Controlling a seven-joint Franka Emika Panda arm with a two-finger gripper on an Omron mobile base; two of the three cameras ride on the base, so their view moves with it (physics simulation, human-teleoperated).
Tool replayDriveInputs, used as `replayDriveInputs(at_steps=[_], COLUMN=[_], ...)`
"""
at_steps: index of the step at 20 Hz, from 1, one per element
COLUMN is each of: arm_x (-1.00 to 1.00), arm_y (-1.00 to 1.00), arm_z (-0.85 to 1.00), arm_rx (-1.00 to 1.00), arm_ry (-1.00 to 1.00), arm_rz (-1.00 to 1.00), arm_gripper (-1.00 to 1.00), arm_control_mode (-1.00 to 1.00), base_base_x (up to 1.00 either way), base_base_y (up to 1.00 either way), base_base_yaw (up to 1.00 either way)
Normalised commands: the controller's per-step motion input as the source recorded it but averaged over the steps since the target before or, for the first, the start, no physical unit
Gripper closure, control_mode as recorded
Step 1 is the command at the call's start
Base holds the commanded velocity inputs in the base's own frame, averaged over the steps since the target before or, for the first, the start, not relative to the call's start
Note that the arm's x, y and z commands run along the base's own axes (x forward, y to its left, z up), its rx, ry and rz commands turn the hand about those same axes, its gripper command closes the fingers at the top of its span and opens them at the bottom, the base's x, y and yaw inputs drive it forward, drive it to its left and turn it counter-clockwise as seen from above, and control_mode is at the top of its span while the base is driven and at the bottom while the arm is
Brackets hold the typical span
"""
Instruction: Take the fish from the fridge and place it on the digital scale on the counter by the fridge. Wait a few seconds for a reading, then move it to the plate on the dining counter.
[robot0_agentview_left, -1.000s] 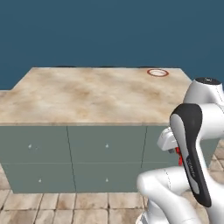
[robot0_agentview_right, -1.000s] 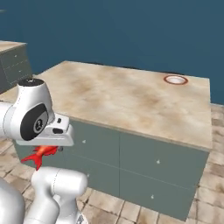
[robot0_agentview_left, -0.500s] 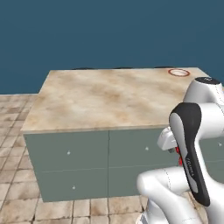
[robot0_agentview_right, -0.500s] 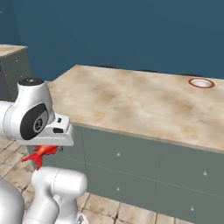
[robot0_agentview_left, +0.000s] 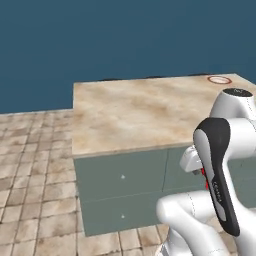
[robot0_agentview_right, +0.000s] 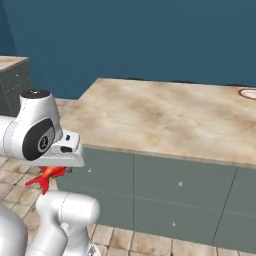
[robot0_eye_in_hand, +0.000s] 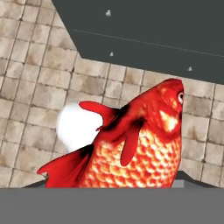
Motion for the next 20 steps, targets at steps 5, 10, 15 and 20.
replayDriveInputs(at_steps=[5,10,15,20], arm_x=[0.0,0.0,0.0,0.0], arm_y=[0.0,0.0,0.0,0.0], arm_z=[0.0,0.0,0.0,0.0], arm_rx=[0.0,0.0,0.0,0.0], arm_ry=[0.0,0.0,0.0,0.0], arm_rz=[0.0,0.0,0.0,0.0], arm_gripper=[1.0,1.0,1.0,1.0], arm_control_mode=[1.0,1.0,1.0,1.0], base_base_x=[0.36,0.41,0.57,0.6], base_base_y=[1.0,1.0,1.0,1.0], base_base_yaw=[-0.28,-0.4,-0.49,-0.47])
